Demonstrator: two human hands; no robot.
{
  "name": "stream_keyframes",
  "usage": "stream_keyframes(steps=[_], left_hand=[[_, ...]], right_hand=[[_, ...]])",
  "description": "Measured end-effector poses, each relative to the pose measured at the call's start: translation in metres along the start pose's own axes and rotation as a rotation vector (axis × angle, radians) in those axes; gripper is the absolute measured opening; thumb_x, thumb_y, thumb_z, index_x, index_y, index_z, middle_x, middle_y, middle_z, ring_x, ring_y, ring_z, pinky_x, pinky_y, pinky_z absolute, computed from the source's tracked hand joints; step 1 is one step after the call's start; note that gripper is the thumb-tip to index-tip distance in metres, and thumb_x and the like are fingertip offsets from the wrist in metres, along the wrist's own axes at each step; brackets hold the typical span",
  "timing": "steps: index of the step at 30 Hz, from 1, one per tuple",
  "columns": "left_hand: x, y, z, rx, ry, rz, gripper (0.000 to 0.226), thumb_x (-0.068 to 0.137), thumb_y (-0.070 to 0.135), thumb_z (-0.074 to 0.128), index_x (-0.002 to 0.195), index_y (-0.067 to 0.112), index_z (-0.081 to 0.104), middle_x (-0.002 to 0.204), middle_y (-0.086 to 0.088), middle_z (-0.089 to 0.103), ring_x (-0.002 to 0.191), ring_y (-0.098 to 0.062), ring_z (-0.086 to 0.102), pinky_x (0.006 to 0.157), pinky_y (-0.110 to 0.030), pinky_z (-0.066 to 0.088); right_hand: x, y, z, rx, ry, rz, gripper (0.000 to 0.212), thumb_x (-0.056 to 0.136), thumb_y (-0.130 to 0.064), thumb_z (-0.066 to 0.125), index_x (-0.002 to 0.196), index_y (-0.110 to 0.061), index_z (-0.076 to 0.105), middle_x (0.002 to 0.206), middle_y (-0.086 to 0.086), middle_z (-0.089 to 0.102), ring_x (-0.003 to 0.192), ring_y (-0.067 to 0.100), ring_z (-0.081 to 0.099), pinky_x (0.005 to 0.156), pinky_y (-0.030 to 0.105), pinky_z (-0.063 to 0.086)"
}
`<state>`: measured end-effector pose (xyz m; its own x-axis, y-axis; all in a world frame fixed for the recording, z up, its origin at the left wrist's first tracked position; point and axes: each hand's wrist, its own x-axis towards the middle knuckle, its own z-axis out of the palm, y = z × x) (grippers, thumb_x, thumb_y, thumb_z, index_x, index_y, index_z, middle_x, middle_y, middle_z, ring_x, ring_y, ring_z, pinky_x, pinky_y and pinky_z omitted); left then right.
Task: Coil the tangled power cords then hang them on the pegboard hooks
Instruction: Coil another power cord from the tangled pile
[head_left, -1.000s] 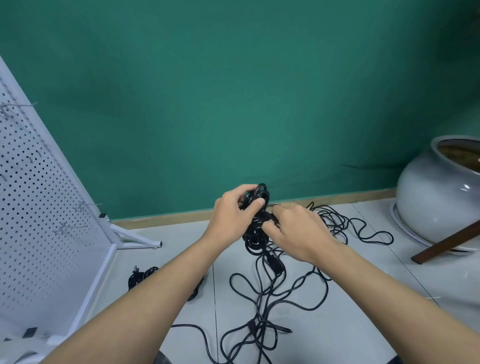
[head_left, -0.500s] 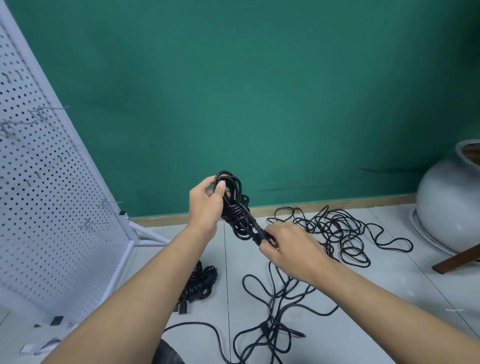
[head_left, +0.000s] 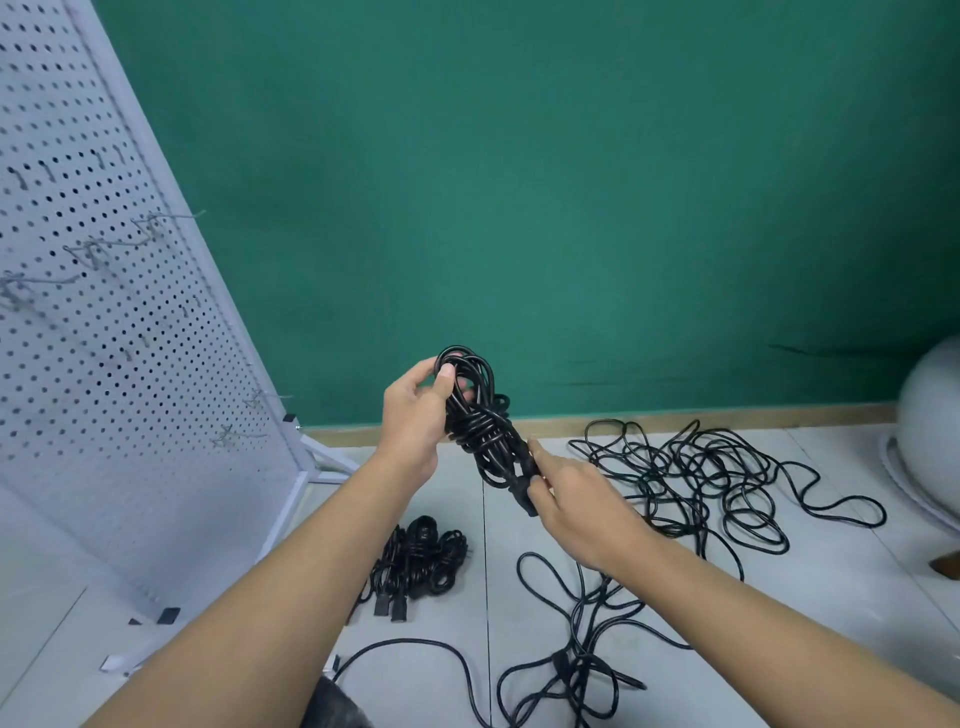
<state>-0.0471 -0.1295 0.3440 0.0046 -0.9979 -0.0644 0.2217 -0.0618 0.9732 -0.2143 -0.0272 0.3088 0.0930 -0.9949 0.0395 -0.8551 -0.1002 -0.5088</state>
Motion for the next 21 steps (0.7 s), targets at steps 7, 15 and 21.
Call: stream_keyframes(steps=[7,15,21], left_hand=[[0.021,-0.005,-0.035,-0.004,0.061,-0.055,0.014,0.106,0.019,0.057,0.111,0.017,0.070,0.088,-0.004,0.071,0.076,-0.013,0.073,0.076,-0.036,0.057],[0.056,-0.036,-0.088,0.144,0.077,-0.154,0.023,0.110,0.023,0.048,0.123,0.012,0.065,0.098,-0.007,0.075,0.086,-0.014,0.071,0.069,-0.038,0.060],[0.084,-0.098,-0.126,0.215,0.037,-0.288,0.022,0.110,0.025,0.049,0.123,0.014,0.062,0.103,-0.012,0.077,0.086,-0.018,0.074,0.061,-0.031,0.055]], right_hand=[[0.014,-0.032,0.041,-0.035,-0.018,-0.014,0.082,0.105,-0.062,0.026,0.163,-0.008,0.006,0.126,0.006,0.058,0.119,0.025,0.050,0.091,0.039,0.042],[0.064,-0.025,0.085,0.070,-0.041,-0.063,0.062,0.103,-0.059,0.045,0.144,-0.014,0.049,0.079,-0.007,0.052,0.080,0.018,0.052,0.076,0.039,0.050],[0.082,-0.015,0.149,0.176,-0.247,-0.022,0.034,0.106,-0.049,0.046,0.102,-0.015,0.050,0.083,0.000,0.059,0.080,0.022,0.057,0.079,0.044,0.051]])
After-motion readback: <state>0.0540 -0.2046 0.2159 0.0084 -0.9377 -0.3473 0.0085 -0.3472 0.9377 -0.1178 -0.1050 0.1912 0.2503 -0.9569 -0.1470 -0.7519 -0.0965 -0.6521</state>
